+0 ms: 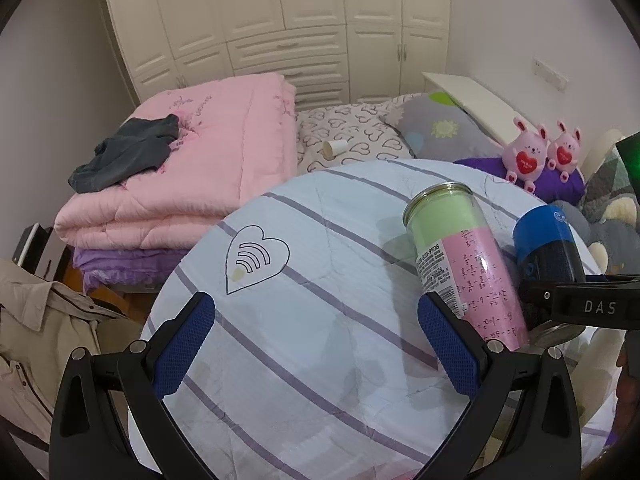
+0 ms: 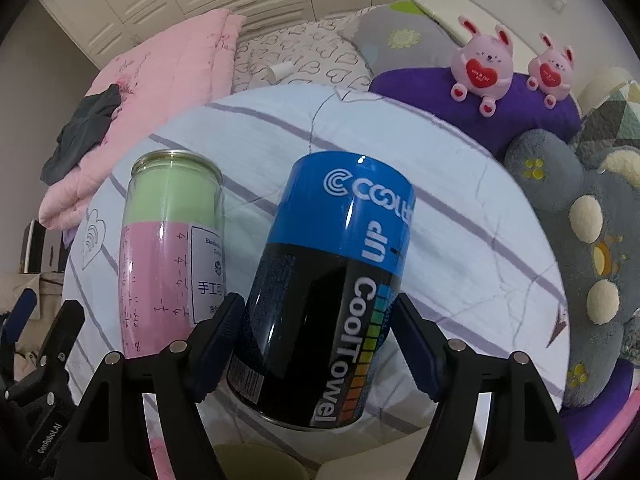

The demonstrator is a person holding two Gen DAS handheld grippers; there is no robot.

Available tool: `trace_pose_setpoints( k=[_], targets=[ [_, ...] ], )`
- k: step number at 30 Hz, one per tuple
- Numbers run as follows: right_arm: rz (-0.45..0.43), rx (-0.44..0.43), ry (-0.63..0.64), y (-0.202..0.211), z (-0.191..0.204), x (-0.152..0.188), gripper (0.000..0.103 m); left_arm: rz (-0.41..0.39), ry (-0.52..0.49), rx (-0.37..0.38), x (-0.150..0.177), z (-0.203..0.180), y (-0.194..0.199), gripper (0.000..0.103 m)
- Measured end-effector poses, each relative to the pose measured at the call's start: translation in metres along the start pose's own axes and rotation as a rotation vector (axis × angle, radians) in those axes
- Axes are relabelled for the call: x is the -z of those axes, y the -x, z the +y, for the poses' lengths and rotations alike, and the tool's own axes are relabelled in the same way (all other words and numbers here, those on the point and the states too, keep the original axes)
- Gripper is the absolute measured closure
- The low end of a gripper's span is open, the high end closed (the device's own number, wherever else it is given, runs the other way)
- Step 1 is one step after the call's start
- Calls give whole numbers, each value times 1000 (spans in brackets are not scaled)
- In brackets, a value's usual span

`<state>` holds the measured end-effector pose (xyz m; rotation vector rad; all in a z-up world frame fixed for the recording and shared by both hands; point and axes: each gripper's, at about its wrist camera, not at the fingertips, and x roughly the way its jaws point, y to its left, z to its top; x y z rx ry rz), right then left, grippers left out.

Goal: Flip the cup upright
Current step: 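Lift the blue can with the right tool and carry it over the table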

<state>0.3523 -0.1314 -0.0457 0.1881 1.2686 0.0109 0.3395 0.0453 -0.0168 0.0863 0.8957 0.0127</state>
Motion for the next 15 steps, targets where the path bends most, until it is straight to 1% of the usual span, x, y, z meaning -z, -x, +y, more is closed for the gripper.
trace_pose_setpoints(
  k=[4,6,15],
  targets=[
    [-3,-13,-3,5,-4,-1,29,-2,1,-5,0,0,4,1],
    [-16,-3,7,10,-4,-1,29,-11,4,0,-1,0,8,1],
    [-68,-21,19,33,-6,5,32,-40,21,3,-1,2,27,1]
  ],
)
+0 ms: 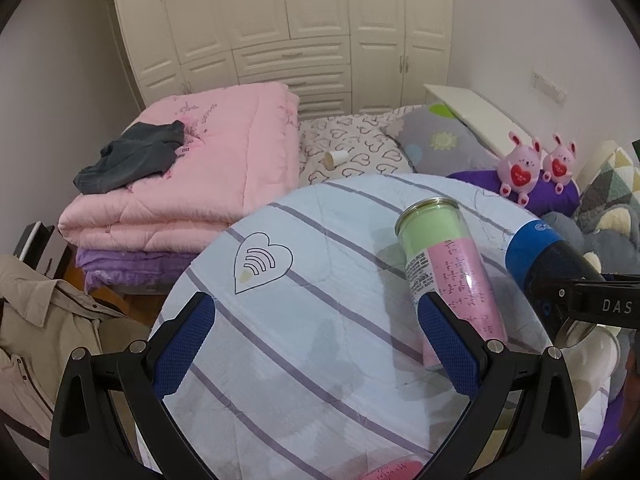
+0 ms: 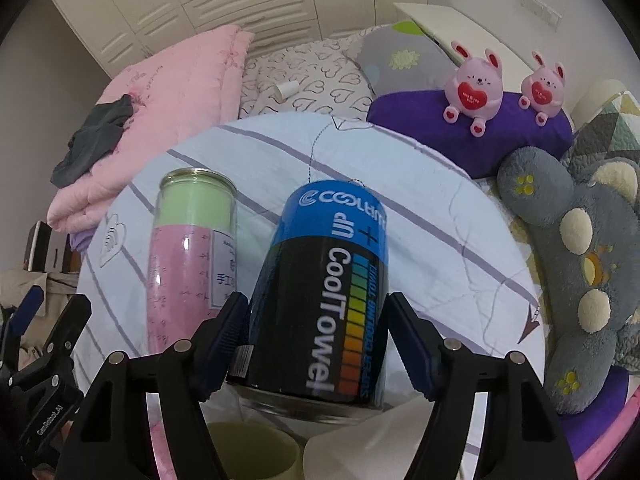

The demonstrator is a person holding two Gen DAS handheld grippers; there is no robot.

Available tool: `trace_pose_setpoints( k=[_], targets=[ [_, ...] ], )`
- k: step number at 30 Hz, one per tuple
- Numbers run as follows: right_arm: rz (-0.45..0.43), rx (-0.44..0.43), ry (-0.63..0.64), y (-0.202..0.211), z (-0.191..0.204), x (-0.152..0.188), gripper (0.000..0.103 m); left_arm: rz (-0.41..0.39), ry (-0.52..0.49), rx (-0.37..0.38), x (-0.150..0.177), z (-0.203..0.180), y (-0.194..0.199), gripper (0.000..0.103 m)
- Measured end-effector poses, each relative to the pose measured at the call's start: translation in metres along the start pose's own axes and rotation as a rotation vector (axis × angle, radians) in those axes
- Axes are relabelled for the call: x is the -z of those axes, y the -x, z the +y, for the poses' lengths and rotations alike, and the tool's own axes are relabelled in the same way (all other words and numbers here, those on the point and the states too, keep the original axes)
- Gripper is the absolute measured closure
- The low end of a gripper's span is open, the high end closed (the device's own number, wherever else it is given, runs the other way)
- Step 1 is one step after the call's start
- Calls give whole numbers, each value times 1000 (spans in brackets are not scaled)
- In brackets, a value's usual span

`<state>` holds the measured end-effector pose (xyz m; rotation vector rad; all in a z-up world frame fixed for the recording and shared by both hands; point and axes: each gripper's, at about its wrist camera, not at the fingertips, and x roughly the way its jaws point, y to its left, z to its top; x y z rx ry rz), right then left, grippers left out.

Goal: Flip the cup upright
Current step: 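Lift the blue can with the right tool and carry it over the table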

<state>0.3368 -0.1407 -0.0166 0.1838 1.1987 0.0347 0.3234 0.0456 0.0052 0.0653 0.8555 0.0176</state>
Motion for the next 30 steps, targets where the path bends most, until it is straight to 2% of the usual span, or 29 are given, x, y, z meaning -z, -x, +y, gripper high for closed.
trace_pose_setpoints(
  k=[8,15,24,30],
  targets=[
    [-46,-23,11,22,0,11,32,-22,27,-5,2,4,22,1],
    [-97,-43,40,57,1,33,32,-55,41,-6,13,5,57,1],
    [-123,-20,81,92,0,78,32,-66,47,-3,51,1,103,1],
    [-135,-39,105,113,-1,118,32,-69,52,-16,84,3,129,1]
  ],
)
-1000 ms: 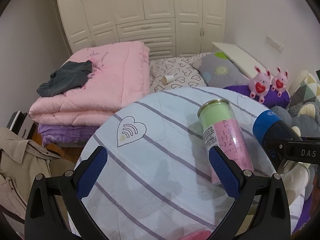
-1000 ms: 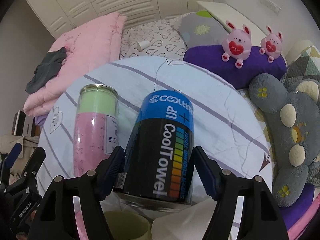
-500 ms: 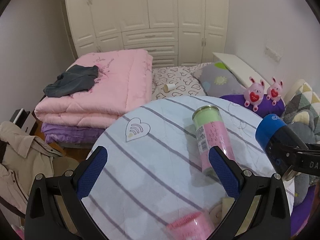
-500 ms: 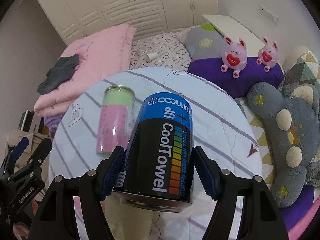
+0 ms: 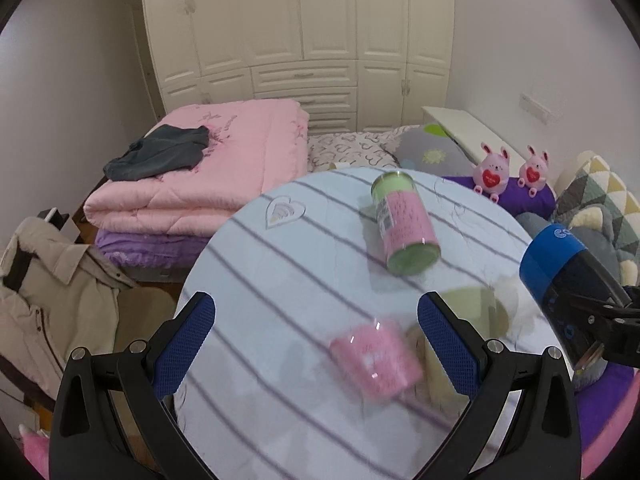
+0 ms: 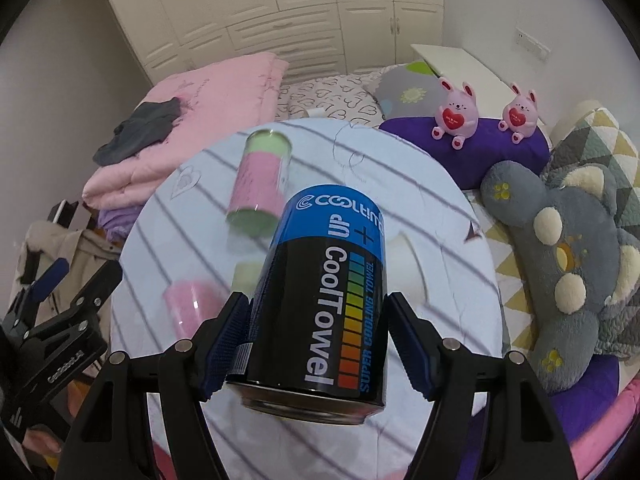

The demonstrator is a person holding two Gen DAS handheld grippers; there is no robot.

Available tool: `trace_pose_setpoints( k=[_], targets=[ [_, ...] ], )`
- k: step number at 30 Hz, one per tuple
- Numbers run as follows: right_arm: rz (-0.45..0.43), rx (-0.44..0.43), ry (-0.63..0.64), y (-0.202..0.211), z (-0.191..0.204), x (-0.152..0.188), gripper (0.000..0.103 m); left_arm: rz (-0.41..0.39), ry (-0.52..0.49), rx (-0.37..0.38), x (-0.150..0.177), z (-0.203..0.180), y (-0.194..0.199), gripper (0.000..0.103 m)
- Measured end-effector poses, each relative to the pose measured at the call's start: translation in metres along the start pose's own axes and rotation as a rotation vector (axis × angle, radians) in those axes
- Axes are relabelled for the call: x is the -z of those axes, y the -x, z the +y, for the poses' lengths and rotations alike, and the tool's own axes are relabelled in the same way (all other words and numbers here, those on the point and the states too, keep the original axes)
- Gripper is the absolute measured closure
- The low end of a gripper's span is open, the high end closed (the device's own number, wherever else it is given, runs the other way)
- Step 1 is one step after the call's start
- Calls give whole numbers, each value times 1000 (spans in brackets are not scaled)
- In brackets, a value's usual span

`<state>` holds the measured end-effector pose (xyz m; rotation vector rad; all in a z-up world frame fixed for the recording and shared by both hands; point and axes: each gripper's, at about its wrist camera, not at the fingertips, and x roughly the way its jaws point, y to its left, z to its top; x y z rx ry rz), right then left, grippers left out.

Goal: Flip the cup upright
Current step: 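Lift the blue can with the right tool and carry it over the table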

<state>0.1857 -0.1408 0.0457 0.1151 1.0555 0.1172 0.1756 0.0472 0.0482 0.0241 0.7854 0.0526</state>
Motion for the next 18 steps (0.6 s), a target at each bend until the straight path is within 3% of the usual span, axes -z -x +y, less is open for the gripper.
trace_pose_setpoints(
  k=[18],
  targets=[
    [33,-57,83,13,39,111,32,63,15,-8,97,26,33,1]
  ],
)
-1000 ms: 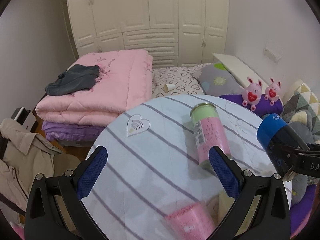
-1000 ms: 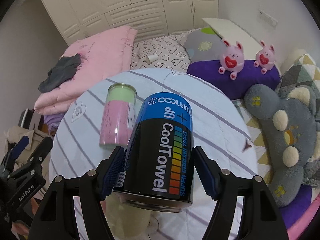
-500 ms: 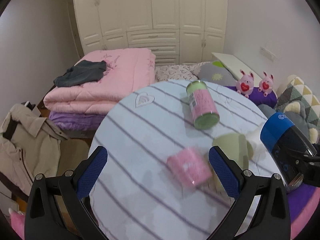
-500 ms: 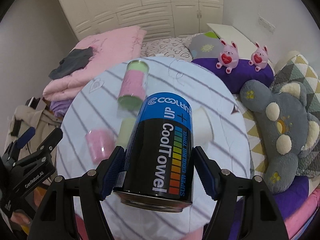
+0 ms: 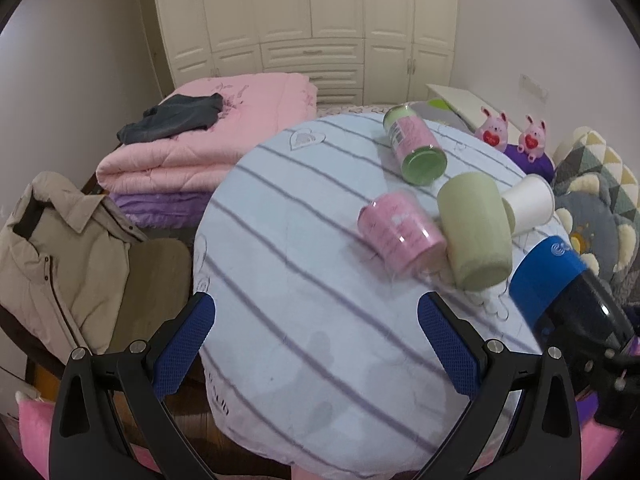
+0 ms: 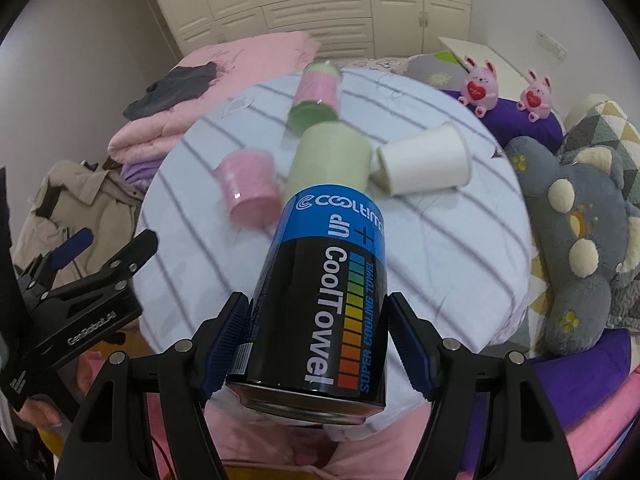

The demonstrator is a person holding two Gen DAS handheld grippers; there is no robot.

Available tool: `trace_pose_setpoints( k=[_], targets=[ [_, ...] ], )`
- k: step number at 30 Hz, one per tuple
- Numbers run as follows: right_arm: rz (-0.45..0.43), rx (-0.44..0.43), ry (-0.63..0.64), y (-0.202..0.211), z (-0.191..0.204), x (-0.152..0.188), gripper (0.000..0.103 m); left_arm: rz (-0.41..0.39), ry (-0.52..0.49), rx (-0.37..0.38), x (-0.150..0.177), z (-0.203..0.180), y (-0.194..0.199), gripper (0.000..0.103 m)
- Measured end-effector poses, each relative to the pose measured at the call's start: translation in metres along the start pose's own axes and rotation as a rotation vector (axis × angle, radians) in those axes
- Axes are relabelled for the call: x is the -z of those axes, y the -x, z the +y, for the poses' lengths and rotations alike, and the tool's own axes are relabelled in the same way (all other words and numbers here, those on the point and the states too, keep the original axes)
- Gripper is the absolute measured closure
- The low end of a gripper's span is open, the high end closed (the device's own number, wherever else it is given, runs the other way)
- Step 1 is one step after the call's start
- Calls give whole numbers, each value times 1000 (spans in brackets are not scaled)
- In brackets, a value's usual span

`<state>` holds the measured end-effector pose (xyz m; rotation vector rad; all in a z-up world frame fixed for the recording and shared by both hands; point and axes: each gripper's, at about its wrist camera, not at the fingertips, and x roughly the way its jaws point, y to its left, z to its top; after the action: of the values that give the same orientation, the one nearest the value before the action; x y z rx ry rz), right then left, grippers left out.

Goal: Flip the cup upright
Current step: 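Lift the blue can with the right tool and carry it over the table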

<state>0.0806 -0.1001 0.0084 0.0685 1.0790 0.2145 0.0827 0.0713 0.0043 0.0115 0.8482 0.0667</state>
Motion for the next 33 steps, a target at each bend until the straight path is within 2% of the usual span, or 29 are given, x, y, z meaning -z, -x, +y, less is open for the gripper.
trace_pose_setpoints(
  k=[4,7,19,21,33],
  targets=[
    [22,-14,29,-11,15,12,32,14,9,-3,11,9,-3,1],
    [35,10,49,-25,25,17,32,25,18,-4,16,17,-8,1],
    [52,35,45,-69,35,19,33,65,52,-10,23,33,-30,1],
    [31,39,36,-69,34,20,32,63,55,-6,24,32,-29,1],
    [63,14,8,-61,29,21,32,56,33,0,27,24,-23,1]
  ],
)
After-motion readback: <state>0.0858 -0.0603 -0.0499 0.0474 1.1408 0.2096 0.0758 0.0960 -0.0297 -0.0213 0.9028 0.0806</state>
